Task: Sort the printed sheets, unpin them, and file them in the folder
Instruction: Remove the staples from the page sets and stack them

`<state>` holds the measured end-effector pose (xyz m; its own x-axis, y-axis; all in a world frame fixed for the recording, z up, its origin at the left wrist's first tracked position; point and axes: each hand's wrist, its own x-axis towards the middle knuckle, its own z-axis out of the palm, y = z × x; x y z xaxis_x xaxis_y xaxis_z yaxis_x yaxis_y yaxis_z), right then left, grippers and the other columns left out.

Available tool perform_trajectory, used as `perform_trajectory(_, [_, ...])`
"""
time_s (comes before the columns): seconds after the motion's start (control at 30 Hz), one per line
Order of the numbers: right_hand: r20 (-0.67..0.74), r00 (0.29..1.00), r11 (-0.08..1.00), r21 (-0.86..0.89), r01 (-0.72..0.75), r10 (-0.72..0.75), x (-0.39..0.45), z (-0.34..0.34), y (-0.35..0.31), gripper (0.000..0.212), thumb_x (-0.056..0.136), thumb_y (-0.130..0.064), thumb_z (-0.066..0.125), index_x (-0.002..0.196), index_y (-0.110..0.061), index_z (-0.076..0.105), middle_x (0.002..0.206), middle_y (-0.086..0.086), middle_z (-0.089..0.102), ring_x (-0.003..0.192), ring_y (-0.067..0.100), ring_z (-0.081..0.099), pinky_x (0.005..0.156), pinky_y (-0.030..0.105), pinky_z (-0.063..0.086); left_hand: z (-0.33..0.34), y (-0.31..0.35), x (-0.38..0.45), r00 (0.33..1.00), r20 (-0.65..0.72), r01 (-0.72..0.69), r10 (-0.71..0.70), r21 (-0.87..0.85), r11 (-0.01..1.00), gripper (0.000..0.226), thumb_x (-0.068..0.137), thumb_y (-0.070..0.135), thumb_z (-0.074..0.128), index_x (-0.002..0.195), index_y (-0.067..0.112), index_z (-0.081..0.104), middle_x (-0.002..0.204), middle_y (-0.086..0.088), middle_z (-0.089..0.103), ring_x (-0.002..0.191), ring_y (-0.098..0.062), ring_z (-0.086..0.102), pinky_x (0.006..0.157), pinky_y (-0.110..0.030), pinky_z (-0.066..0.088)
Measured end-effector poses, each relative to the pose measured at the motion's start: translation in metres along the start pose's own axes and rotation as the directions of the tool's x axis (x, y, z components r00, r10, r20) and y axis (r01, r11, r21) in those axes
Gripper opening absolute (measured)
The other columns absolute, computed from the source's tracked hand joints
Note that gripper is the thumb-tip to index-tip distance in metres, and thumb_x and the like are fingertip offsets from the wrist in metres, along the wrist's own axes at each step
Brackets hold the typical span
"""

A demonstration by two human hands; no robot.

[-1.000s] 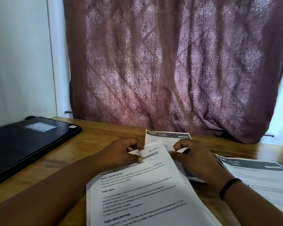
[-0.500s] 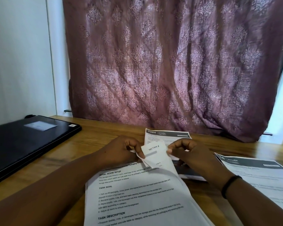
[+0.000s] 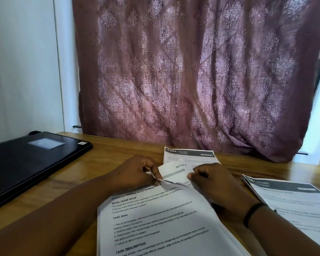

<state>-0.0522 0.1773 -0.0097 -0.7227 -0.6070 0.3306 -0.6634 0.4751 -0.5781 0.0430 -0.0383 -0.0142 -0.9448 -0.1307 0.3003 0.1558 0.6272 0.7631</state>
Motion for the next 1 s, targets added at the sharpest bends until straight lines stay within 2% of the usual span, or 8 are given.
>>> perform_trajectory(0.13, [-0.035,0.999,0.998,-0.069,0.005,-0.007,0.003,-0.013,0.002,0.018,0.086,-0.038,0.068,0.068,-0.036,0.066,0.078,-0.023,0.065,0.07,-0.002,0.06,0.062,0.014,0.04,0.0,0.0,0.001,1.0,-0.018,0.017,-0.017,0.007,1.0,0.031,0.069,0.003,0.081,0.062,0.032,0.074,0.085,0.003,0.073,0.084,-0.011,0.065,0.083,-0.033,0.051])
perform_trajectory(0.3, [0.025,0.998,0.98,0.19,0.057,-0.063,-0.004,-0.018,-0.01,0.013,0.081,-0.03,0.075,0.069,-0.026,0.071,0.059,-0.02,0.065,0.049,-0.004,0.052,0.052,0.009,0.038,-0.002,0.0,0.0,0.999,-0.014,0.036,-0.035,0.041,0.999,0.023,0.072,0.008,0.081,0.074,0.027,0.067,0.075,0.01,0.065,0.061,0.008,0.054,0.058,-0.012,0.039])
perform_trajectory(0.47, [0.31,0.946,0.908,0.418,-0.042,-0.099,-0.011,-0.01,-0.015,0.007,0.078,-0.013,0.078,0.074,-0.019,0.076,0.07,-0.007,0.071,0.061,0.005,0.059,0.059,0.017,0.044,-0.001,-0.001,-0.001,1.0,0.001,-0.01,0.01,-0.062,0.998,0.038,0.074,0.001,0.077,0.102,0.021,0.06,0.095,-0.002,0.064,0.075,0.0,0.06,0.067,-0.017,0.049])
perform_trajectory(0.53, [0.353,0.927,0.879,0.473,-0.058,-0.129,-0.011,-0.009,-0.012,0.002,0.074,-0.02,0.08,0.075,-0.018,0.079,0.089,0.003,0.075,0.079,0.018,0.065,0.071,0.027,0.048,-0.002,0.001,-0.001,1.0,0.002,-0.029,0.029,-0.038,0.999,0.038,0.074,0.003,0.078,0.097,0.03,0.066,0.096,0.0,0.068,0.081,-0.001,0.062,0.073,-0.017,0.05])
perform_trajectory(0.57, [0.356,0.925,0.855,0.514,-0.073,-0.135,-0.01,-0.009,-0.011,0.015,0.071,-0.029,0.081,0.078,-0.015,0.079,0.092,0.007,0.075,0.081,0.02,0.065,0.073,0.03,0.048,-0.002,0.001,-0.001,1.0,0.003,-0.029,0.029,-0.02,0.999,0.035,0.074,0.001,0.077,0.088,0.032,0.07,0.095,0.001,0.071,0.08,-0.002,0.063,0.073,-0.017,0.05])
perform_trajectory(0.63, [0.309,0.949,0.815,0.565,-0.126,-0.067,-0.009,-0.01,-0.01,0.038,0.07,-0.043,0.08,0.083,-0.007,0.078,0.088,0.011,0.074,0.074,0.018,0.064,0.067,0.026,0.049,-0.003,0.001,0.001,1.0,-0.003,-0.03,0.03,-0.005,1.0,0.038,0.073,-0.004,0.075,0.07,0.034,0.074,0.092,-0.001,0.073,0.083,-0.011,0.067,0.075,-0.021,0.051])
perform_trajectory(0.8, [-0.017,0.997,0.942,0.328,-0.07,0.08,-0.003,-0.009,-0.005,0.014,0.079,-0.03,0.076,0.082,-0.017,0.071,0.061,-0.013,0.066,0.051,-0.001,0.057,0.052,0.011,0.043,-0.001,0.0,0.001,1.0,-0.001,-0.02,0.02,-0.044,0.999,0.029,0.065,0.004,0.074,0.064,0.033,0.075,0.097,-0.002,0.074,0.095,-0.026,0.067,0.09,-0.045,0.053])
perform_trajectory(1.0, [0.022,0.991,0.94,0.314,-0.134,0.134,-0.003,0.008,-0.005,0.025,0.071,-0.033,0.083,0.073,-0.016,0.064,0.051,-0.008,0.055,0.049,0.007,0.047,0.052,0.025,0.04,-0.001,0.0,0.0,1.0,0.003,-0.028,0.028,-0.033,0.999,0.036,0.067,-0.002,0.072,0.063,0.034,0.075,0.098,-0.002,0.074,0.095,-0.02,0.068,0.091,-0.046,0.052])
